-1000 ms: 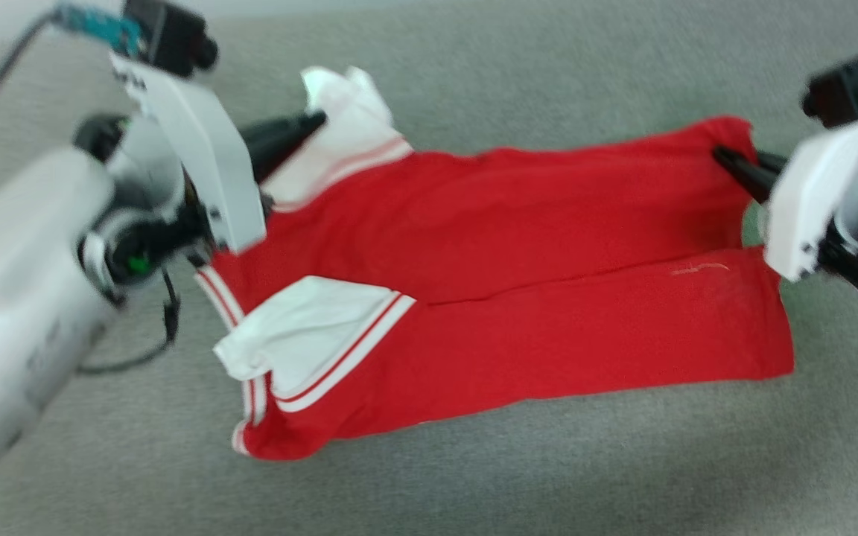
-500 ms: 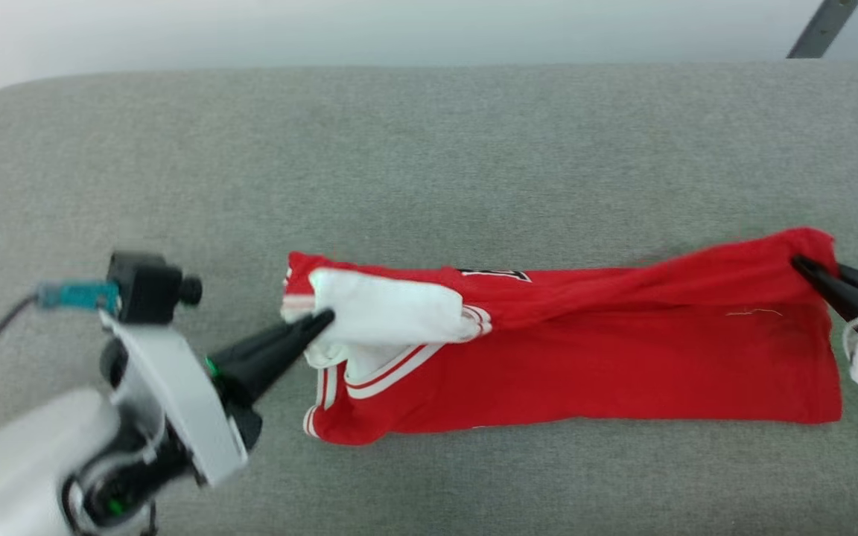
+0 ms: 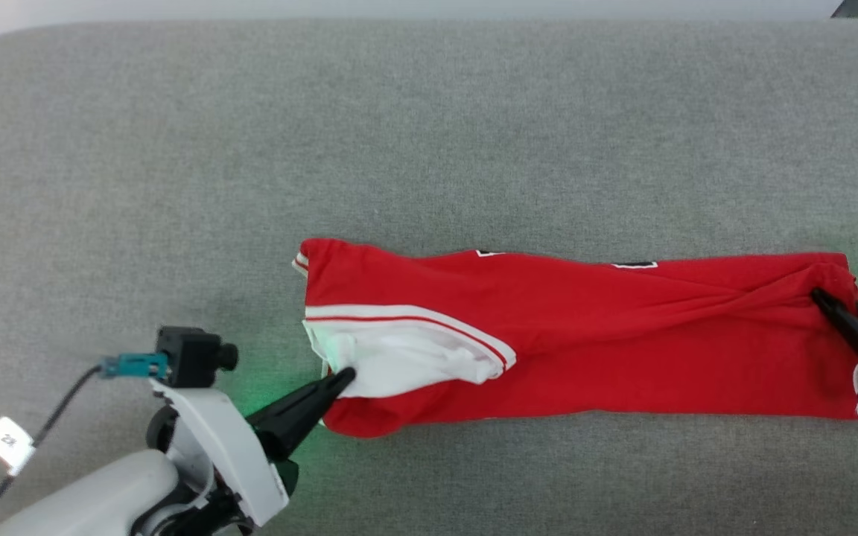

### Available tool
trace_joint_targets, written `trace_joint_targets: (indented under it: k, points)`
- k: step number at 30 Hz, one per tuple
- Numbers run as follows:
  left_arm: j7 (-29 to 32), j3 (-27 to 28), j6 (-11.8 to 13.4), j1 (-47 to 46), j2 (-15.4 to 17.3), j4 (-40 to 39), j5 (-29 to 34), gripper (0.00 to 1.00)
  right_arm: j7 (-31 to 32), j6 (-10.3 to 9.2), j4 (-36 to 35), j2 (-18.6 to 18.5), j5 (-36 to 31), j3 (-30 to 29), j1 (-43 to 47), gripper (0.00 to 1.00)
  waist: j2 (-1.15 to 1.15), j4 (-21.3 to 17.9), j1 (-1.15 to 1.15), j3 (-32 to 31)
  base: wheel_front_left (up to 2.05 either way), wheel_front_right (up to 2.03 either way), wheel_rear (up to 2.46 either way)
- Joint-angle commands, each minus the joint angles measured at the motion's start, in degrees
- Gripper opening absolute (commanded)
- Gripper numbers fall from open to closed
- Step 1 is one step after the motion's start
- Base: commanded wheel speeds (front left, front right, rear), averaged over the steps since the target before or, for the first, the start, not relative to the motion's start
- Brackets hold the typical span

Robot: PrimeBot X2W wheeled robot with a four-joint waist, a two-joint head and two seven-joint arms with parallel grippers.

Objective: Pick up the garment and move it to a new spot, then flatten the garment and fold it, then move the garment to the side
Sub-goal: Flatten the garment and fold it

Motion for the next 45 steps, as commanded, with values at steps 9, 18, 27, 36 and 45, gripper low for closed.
trace_joint_targets:
  k: [9, 18, 27, 36, 45]
  points:
    - [-2.4, -1.3, 0.0, 0.5, -4.0, 5.5, 1.9, 0.35, 0.5, -0.08, 0.7, 2.8, -1.6, -0.5, 1.0, 1.00, 0.00, 0.1, 0.00, -0.4, 0.00, 0.00, 0.00]
    - [-5.4, 3.1, 0.0, 6.1, -6.4, 5.1, 3.5, 1.00, 3.1, -0.09, -3.6, -0.7, 5.0, -5.4, 7.1, 1.00, 0.00, 3.1, 0.00, -6.6, 0.00, 0.00, 0.00]
    - [-5.5, 21.6, 0.0, 19.3, -16.0, 9.4, 14.8, 1.00, 9.4, -0.09, -0.6, -1.6, 14.0, -11.8, 14.0, 1.00, 0.00, 8.6, 0.00, -10.3, 0.00, 0.00, 0.00]
    - [-5.5, 40.9, 0.3, 27.4, -25.1, 14.1, 36.2, 1.00, 19.3, -0.08, 6.5, 0.9, 14.6, -14.1, 12.8, 1.00, 0.00, 11.4, 0.00, -11.2, 0.00, 0.00, 0.00]
    - [-5.4, 55.0, 3.2, 32.5, -32.5, 6.1, 62.5, 1.00, 27.6, -0.09, 11.8, 2.2, 12.4, -17.3, 8.5, 1.00, 0.00, 11.7, 0.00, -10.7, 0.00, 0.00, 0.00]
